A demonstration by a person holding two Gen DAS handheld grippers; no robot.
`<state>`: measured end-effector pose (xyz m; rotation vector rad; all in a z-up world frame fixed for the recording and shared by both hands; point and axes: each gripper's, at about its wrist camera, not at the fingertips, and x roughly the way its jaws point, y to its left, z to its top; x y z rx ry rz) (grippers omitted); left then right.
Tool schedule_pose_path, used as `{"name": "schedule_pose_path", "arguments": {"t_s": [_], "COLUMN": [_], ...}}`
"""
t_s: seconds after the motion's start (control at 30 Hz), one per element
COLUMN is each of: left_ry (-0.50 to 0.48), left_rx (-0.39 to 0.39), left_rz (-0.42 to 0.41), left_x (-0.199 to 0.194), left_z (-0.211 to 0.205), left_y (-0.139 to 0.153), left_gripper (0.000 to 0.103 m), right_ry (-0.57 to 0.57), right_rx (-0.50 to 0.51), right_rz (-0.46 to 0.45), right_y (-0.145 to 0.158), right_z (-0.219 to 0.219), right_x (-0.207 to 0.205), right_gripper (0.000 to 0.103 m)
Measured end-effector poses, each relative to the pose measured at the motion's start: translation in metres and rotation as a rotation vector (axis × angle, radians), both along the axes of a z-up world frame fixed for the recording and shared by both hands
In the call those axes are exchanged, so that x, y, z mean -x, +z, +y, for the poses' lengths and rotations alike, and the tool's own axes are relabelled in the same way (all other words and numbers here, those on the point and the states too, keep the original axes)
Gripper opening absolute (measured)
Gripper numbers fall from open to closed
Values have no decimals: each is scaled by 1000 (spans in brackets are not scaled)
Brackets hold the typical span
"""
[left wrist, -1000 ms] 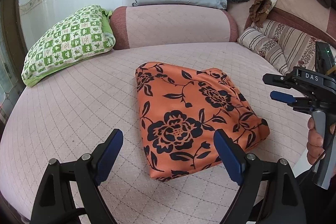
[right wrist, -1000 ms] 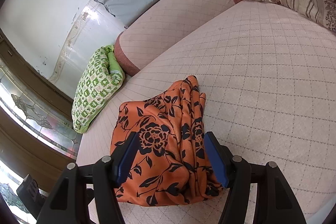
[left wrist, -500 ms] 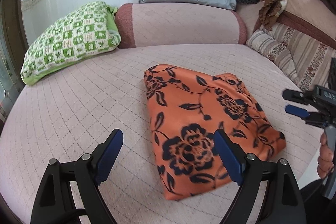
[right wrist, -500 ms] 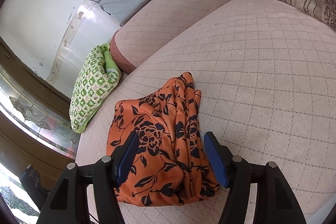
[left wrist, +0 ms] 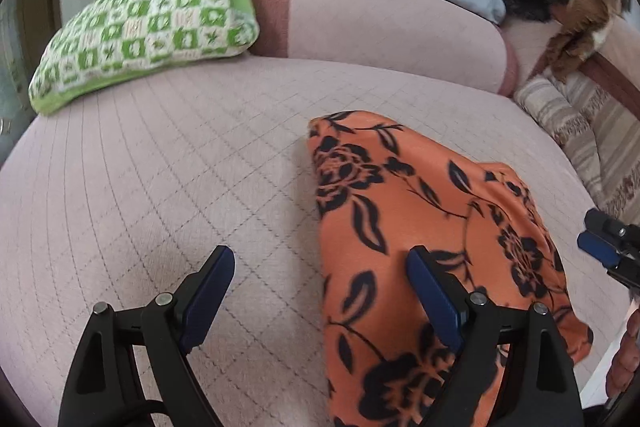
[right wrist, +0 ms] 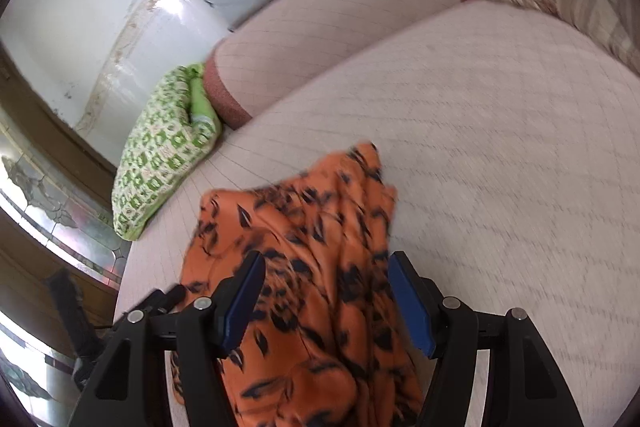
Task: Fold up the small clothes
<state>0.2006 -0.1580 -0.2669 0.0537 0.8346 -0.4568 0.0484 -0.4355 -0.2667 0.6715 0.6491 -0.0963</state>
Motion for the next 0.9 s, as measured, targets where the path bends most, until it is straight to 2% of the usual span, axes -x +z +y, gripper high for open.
{"name": "schedule_pose_path", "arguments": {"t_s": [0.03, 0.1, 0.3, 0.37, 0.4, 0.43, 0.47, 0.6, 0.67, 0.77, 0.8, 0.83, 0.9], "left_ry": [-2, -5, -43, -60, -67, -68, -68, -57, -46, -38, -37, -35, -35], "left_rx": [9, 2, -60, -75, -77, -86, -91, -100, -97, -102, -105, -106, -102], "left_rz": [13, 11, -38, -52, -54, -57, -62, -79, -88, -112, -120, -132, -160], "left_x": [-2, -1, 6, 7, 6, 6, 7, 10, 14, 25, 28, 31, 40], "left_z": [1, 0, -9, -11, -11, -11, -11, -11, -10, -9, -8, -8, -5], "left_y": [-1, -1, -8, -10, -12, -13, -14, -9, -6, 0, 2, 4, 10], "left_gripper": [88, 88, 89, 90, 90, 90, 91, 91, 91, 91, 91, 91, 91], "right_ry": [12, 50, 122, 114, 91, 64, 63, 54, 55, 27, 24, 18, 8], "right_rx": [4, -5, -37, -64, -62, -74, -91, -1, -20, -48, -49, -49, -52], "right_rz": [-18, -40, -11, 95, 172, 233, 229, 128, 83, 55, 51, 41, 13], "right_y": [2, 6, 6, -10, -22, -36, -40, -13, -7, -4, -3, -1, 5], "right_z": [1, 5, 20, 17, 16, 13, 11, 15, 12, 6, 5, 4, 2], "right_x": [-4, -17, -71, -94, -103, -110, -113, -96, -82, -59, -54, -46, -31], "right_gripper": [56, 46, 42, 42, 34, 31, 31, 34, 34, 41, 55, 65, 66]}}
